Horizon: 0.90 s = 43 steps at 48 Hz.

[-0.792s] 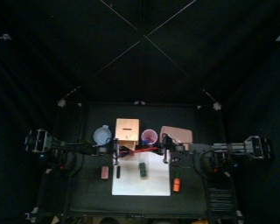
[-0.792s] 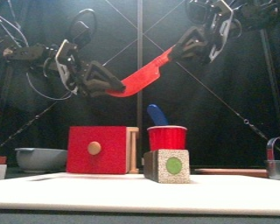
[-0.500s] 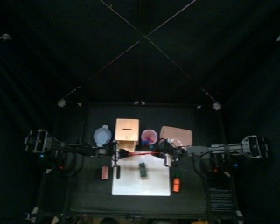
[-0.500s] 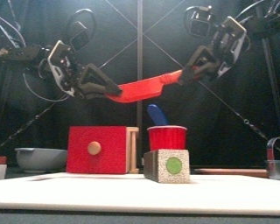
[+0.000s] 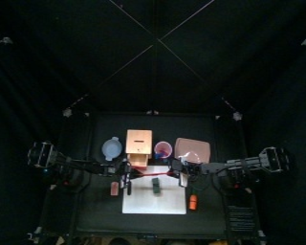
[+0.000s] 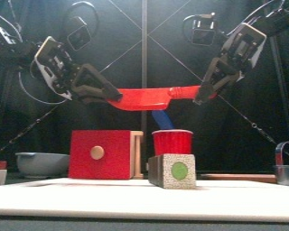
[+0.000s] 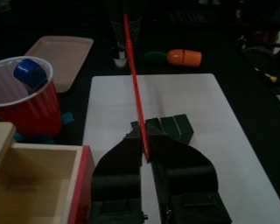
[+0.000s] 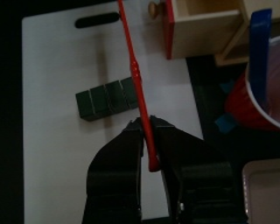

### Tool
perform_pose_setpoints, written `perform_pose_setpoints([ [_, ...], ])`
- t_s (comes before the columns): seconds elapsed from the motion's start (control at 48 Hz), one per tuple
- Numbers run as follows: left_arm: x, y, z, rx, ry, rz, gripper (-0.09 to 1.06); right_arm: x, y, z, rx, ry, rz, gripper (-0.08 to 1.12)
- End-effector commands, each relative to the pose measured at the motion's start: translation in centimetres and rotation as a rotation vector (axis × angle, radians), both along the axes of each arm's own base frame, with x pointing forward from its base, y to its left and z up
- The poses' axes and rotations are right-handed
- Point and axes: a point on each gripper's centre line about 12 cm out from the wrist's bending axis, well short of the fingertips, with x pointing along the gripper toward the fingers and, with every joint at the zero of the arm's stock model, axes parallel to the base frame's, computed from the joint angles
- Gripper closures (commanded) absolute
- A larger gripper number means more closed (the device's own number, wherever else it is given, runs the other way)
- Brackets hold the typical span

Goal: Place sushi on board then cut the sushi with the knife then place the pieces on the plate
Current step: Cut the sushi into 4 pieces

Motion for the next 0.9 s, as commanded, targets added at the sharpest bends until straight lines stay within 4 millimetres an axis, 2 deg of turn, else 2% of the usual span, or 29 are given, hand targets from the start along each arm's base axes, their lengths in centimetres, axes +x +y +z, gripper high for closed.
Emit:
perform_pose_setpoints([
  [0.021,-0.2,-1.3,-0.2,0.002,0.009,-0.041,0.57,-0.2,0.0,-1.1,-0.014,0.053,0.006,0.54],
  [0.312,0.9,-2.2,-2.1,0.012,0.064,-0.065,0.57,0.1,-0.3,-1.0,-0.02,0.053,-0.001,0.53],
  [0.479,1.2,-2.2,-2.0,0.011,0.059,-0.064,0.57,0.5,-0.2,-0.5,-0.019,0.035,0.002,0.52],
  [0.896,1.2,-2.2,-2.2,0.015,0.065,-0.065,0.58,1.5,-0.4,-0.9,-0.039,0.079,0.004,0.54],
])
